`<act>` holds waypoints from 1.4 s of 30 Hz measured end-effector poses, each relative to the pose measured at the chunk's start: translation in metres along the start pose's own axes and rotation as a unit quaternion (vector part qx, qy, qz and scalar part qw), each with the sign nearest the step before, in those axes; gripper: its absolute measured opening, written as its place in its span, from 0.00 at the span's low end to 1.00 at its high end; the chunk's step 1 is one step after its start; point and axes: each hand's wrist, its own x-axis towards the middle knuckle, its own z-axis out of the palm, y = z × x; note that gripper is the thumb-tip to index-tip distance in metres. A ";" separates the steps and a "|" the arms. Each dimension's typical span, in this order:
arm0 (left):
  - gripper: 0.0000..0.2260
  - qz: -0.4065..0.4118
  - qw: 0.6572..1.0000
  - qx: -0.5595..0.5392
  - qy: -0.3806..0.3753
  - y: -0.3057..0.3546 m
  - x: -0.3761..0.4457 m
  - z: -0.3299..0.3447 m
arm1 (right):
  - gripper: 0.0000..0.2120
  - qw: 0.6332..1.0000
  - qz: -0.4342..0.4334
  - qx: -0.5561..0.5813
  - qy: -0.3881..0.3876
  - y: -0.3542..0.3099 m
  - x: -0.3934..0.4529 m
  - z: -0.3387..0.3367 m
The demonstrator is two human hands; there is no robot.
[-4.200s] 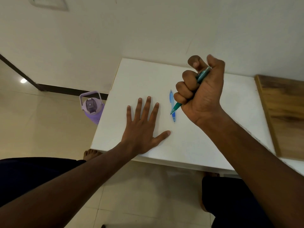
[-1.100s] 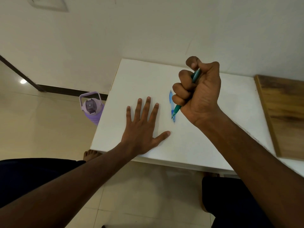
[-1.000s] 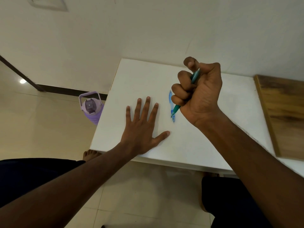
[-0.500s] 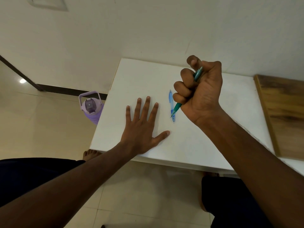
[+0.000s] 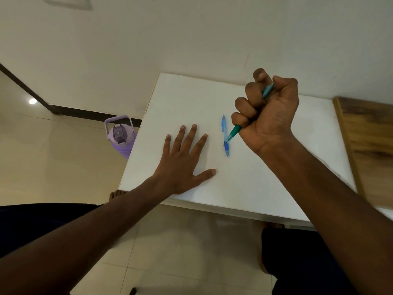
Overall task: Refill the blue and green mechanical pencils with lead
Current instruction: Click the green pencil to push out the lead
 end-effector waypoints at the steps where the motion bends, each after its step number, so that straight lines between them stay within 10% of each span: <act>1: 0.45 0.001 1.000 -0.010 -0.017 -0.002 -0.001 -0.006 | 0.17 1.000 0.001 0.005 0.002 0.000 0.001 0.000; 5: 0.22 -0.067 0.962 -0.263 0.040 0.019 -0.008 -0.039 | 0.16 1.000 -0.004 0.017 0.019 -0.001 0.004 -0.002; 10: 0.27 -0.242 0.610 -0.754 -0.001 0.056 -0.025 -0.074 | 0.18 0.998 -0.002 0.069 -0.001 -0.003 0.006 -0.008; 12: 0.33 -0.264 0.535 -0.802 -0.043 0.061 -0.030 -0.075 | 0.20 0.997 -0.005 0.077 -0.004 -0.004 0.007 -0.010; 20: 0.41 -0.200 0.463 -0.860 -0.081 0.068 -0.036 -0.076 | 0.20 0.996 -0.008 0.083 0.012 -0.003 0.011 -0.017; 32: 0.37 -0.179 0.462 -0.865 -0.071 0.071 -0.032 -0.075 | 0.17 0.999 0.009 0.047 0.025 0.000 0.016 -0.024; 42: 0.13 -0.192 0.752 -0.630 -0.005 0.068 -0.012 -0.087 | 0.07 0.985 0.050 -0.095 0.134 0.004 0.023 -0.020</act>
